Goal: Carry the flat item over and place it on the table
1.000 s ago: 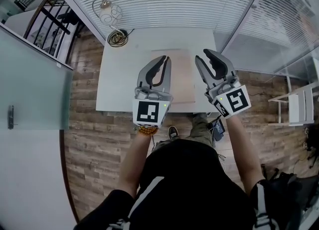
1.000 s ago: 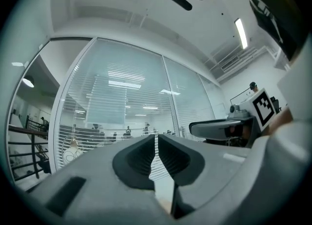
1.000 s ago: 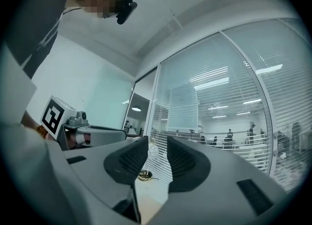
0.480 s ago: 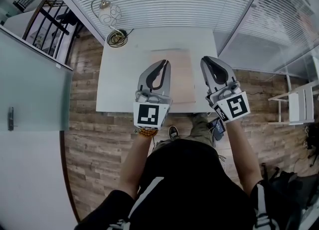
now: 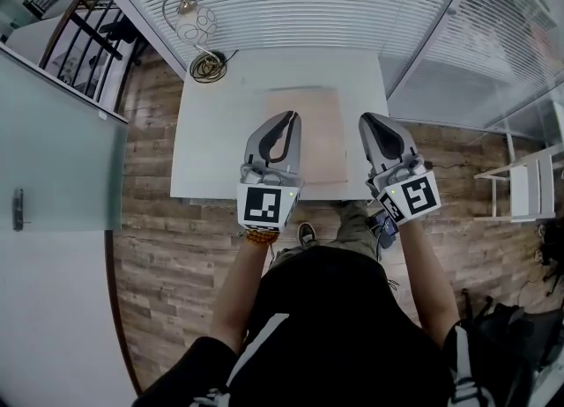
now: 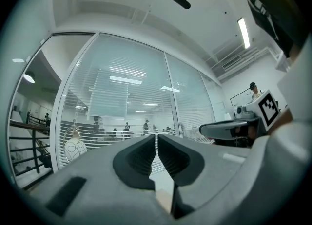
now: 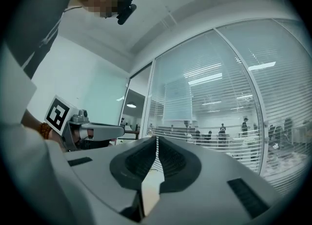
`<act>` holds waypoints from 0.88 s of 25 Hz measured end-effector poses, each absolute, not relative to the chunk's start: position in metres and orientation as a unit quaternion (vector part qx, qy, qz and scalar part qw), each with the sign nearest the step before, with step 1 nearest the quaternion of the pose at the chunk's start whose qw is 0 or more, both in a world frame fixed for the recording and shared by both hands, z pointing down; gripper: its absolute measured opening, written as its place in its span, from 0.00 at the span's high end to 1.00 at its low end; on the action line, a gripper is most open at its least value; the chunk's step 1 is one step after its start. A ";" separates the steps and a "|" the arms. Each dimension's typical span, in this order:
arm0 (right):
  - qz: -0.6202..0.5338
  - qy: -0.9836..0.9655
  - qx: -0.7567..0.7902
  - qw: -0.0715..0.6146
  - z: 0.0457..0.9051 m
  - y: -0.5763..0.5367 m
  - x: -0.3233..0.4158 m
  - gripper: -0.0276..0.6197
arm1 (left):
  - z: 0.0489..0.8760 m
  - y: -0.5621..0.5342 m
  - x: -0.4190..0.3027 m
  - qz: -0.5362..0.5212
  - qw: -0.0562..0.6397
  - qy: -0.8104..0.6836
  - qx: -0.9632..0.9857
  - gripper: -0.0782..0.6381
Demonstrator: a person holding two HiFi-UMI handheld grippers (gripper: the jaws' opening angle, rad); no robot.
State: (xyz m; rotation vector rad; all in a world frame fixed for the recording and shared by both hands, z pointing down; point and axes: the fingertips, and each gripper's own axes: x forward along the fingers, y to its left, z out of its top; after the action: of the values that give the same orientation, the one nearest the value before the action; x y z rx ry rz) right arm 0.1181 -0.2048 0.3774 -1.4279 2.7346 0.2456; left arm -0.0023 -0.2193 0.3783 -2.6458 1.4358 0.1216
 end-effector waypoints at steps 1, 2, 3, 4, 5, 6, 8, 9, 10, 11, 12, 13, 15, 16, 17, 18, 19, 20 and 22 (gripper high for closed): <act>0.077 0.883 -0.463 0.022 0.380 -0.204 0.119 0.93 | 0.379 -0.219 -0.003 0.040 0.069 0.474 -0.877 0.85; 0.075 0.882 -0.464 0.021 0.382 -0.204 0.119 0.94 | 0.379 -0.220 -0.003 0.039 0.075 0.473 -0.877 0.85; 0.073 0.881 -0.466 0.019 0.384 -0.204 0.119 0.94 | 0.380 -0.220 -0.004 0.038 0.079 0.471 -0.877 0.85; 0.072 0.880 -0.468 0.015 0.386 -0.204 0.120 0.94 | 0.381 -0.220 -0.004 0.037 0.080 0.471 -0.878 0.85; 0.071 0.879 -0.471 0.012 0.389 -0.204 0.120 0.94 | 0.383 -0.221 -0.004 0.036 0.078 0.471 -0.878 0.85; 0.070 0.878 -0.473 0.008 0.391 -0.204 0.121 0.94 | 0.385 -0.221 -0.005 0.035 0.073 0.471 -0.878 0.85; 0.068 0.877 -0.476 0.002 0.394 -0.204 0.122 0.95 | 0.388 -0.221 -0.005 0.033 0.069 0.471 -0.879 0.85; 0.067 0.876 -0.478 0.000 0.396 -0.205 0.122 0.95 | 0.389 -0.221 -0.006 0.032 0.071 0.471 -0.879 0.85; 0.067 0.875 -0.479 -0.002 0.397 -0.205 0.122 0.95 | 0.390 -0.222 -0.007 0.031 0.073 0.471 -0.878 0.85; 0.068 0.874 -0.481 -0.004 0.397 -0.205 0.123 0.95 | 0.390 -0.222 -0.008 0.031 0.074 0.472 -0.878 0.85; 0.068 0.873 -0.484 -0.006 0.399 -0.205 0.123 0.95 | 0.391 -0.223 -0.008 0.030 0.074 0.473 -0.877 0.85; 0.069 0.871 -0.486 -0.009 0.400 -0.205 0.123 0.95 | 0.392 -0.223 -0.009 0.030 0.073 0.474 -0.877 0.85; 0.069 0.870 -0.487 -0.013 0.403 -0.203 0.123 0.95 | 0.394 -0.223 -0.011 0.030 0.070 0.476 -0.876 0.85; 0.069 0.871 -0.487 -0.015 0.404 -0.203 0.122 0.95 | 0.395 -0.223 -0.012 0.030 0.070 0.477 -0.876 0.85; 0.069 0.871 -0.486 -0.017 0.406 -0.203 0.121 0.95 | 0.396 -0.224 -0.013 0.030 0.069 0.478 -0.875 0.85; 0.069 0.872 -0.484 -0.020 0.407 -0.203 0.121 0.95 | 0.396 -0.224 -0.014 0.029 0.068 0.479 -0.875 0.85; 0.071 0.873 -0.483 -0.024 0.408 -0.203 0.120 0.95 | 0.398 -0.225 -0.014 0.028 0.067 0.480 -0.874 0.85; 0.073 0.872 -0.483 -0.028 0.410 -0.204 0.119 0.95 | 0.400 -0.227 -0.015 0.026 0.066 0.482 -0.874 0.85; 0.073 0.870 -0.487 -0.033 0.413 -0.205 0.120 0.95 | 0.404 -0.229 -0.017 0.023 0.061 0.484 -0.872 0.85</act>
State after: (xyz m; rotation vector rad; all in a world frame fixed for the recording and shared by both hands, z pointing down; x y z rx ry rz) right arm 0.1199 -0.2047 0.4132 -1.5630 2.7915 0.2358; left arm -0.0172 -0.2285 0.4041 -2.6388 1.4647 0.0711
